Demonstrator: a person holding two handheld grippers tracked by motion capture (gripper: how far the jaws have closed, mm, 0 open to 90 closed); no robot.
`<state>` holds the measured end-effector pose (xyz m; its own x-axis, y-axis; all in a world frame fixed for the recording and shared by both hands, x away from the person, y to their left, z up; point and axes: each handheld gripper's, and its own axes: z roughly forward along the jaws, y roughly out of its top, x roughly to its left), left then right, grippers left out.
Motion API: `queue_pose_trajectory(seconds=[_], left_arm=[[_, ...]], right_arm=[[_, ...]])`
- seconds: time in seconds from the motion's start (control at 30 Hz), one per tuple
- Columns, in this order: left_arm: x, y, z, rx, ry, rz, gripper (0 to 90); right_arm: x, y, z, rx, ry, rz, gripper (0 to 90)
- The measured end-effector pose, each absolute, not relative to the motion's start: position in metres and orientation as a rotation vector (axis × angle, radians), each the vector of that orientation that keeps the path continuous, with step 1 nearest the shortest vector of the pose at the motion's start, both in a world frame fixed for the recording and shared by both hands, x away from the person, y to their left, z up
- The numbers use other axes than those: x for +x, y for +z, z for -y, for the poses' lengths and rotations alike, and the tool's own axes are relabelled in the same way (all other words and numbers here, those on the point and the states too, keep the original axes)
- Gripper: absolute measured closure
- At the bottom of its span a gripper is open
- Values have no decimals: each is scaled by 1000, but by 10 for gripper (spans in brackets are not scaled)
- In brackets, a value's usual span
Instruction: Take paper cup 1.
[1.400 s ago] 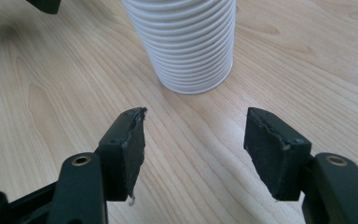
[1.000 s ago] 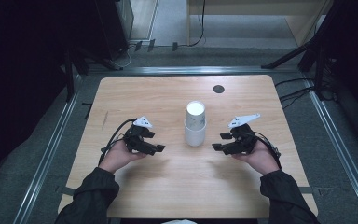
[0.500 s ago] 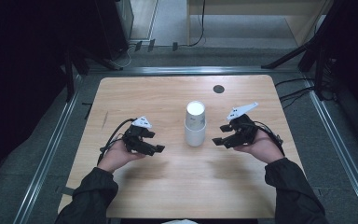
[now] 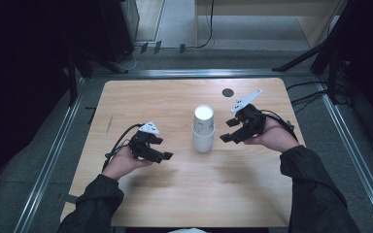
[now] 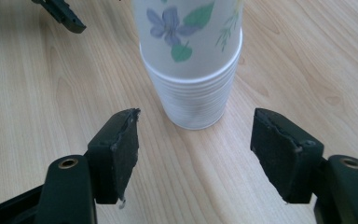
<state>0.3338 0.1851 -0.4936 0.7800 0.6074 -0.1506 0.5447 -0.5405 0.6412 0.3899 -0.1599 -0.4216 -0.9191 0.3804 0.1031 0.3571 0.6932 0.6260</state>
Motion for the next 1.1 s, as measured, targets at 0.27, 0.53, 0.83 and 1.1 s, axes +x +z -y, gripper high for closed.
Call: queue_pose_trajectory(seconds=[0.27, 0.53, 0.83, 1.1], left_arm=[[333, -494, -184, 2278, 121, -841, 227], [333, -493, -185, 2275, 125, -837, 223], [333, -493, -185, 2275, 122, -832, 223], [332, -493, -184, 2282, 123, -820, 221]], right_arm=[[402, -403, 147, 529, 1003, -2899, 303], [411, -387, 131, 446, 966, -2917, 288], [419, -377, 115, 405, 937, -2949, 271], [423, -377, 90, 342, 811, -2991, 256]])
